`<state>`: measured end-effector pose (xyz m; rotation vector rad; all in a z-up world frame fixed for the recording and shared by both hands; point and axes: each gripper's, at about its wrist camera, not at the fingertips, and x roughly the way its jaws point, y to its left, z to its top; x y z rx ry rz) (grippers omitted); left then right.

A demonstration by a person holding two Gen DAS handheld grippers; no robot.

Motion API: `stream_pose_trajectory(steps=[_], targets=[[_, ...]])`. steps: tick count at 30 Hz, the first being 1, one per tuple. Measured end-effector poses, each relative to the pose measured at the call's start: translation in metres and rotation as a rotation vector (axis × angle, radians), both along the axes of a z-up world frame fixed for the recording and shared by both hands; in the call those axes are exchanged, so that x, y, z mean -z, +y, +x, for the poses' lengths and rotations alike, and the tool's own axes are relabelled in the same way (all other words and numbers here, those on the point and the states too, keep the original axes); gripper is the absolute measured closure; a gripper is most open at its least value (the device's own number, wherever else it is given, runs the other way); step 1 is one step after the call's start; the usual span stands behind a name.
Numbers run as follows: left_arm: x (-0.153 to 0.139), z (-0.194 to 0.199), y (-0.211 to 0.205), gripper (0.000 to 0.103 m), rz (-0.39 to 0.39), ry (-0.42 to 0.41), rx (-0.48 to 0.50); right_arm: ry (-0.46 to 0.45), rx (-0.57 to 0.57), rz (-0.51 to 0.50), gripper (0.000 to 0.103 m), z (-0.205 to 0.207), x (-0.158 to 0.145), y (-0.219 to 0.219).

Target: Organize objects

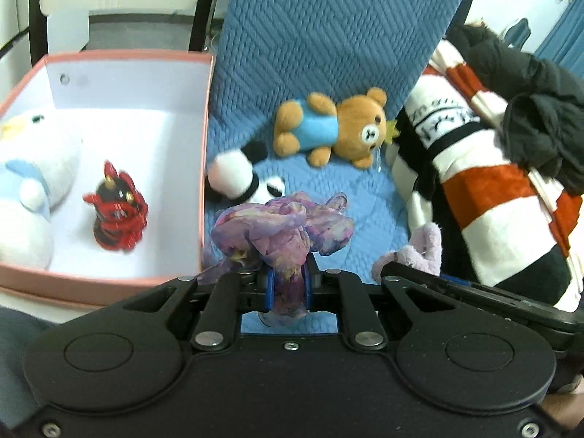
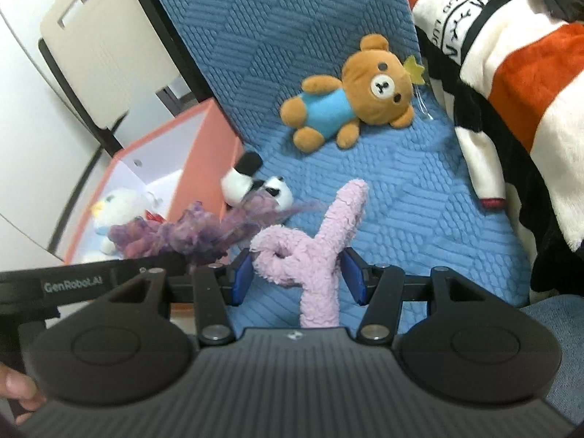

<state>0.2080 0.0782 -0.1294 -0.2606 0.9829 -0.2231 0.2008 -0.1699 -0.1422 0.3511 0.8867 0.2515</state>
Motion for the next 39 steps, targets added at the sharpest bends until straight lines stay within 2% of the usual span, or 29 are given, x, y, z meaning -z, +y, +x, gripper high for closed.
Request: stream_pose_trajectory(steps=[13, 26, 32, 39], targets=[[-0.068, 0.012, 0.041, 0.090, -0.027, -0.094, 0.005, -0.084, -0.053, 0.019, 0.048, 0.013, -0.068, 0.048], [-0.125, 0.029, 0.096, 0.090, -0.028, -0.174, -0.040, -0.171, -0.134, 0.031, 0.048, 0.042, -0.127, 0.112], [-0.133, 0.035, 0.121, 0.090, -0.013, -0.180, -0.052, -0.175, -0.158, 0.039, 0.048, 0.055, -0.134, 0.135], [-0.118, 0.039, 0.153, 0.090, 0.001, -0.150, -0.078, -0.152, -0.169, 0.025, 0.048, 0.072, -0.126, 0.161]])
